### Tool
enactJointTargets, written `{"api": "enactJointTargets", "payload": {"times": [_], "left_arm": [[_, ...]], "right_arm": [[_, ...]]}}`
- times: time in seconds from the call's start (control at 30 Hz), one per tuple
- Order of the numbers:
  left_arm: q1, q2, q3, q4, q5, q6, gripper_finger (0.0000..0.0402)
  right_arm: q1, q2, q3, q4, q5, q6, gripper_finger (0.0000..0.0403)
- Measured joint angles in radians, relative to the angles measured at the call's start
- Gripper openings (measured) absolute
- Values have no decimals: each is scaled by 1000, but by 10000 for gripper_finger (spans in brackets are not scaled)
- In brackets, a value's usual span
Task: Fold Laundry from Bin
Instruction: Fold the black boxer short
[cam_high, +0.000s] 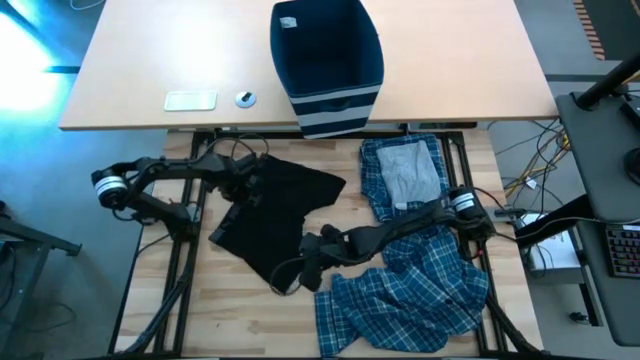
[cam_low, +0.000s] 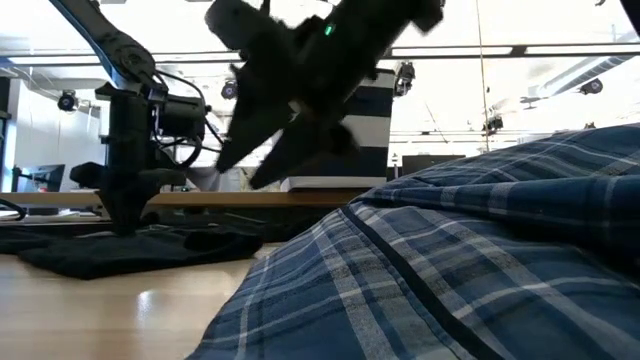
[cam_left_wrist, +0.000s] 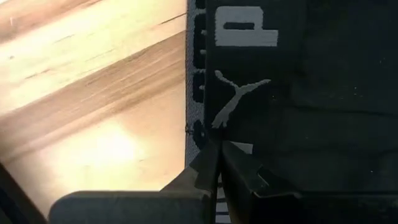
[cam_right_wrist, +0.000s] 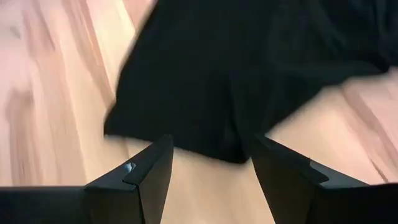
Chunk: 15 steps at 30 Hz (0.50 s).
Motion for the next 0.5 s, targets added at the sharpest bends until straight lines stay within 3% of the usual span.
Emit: {"api": "enactJointTargets", "payload": {"times": [0.1, 0.27, 0.5], "left_arm": [[0, 23, 17, -17, -3, 21, 0], [0, 29, 15, -50, -9, 23, 0], [-25, 21, 9, -150, -7, -12, 0]], "right_arm": [[-25, 0, -85, 209, 0, -48, 210], [-63, 1, -165, 298, -56, -97, 210], [-66, 71, -117, 447, -99, -217, 210]]}}
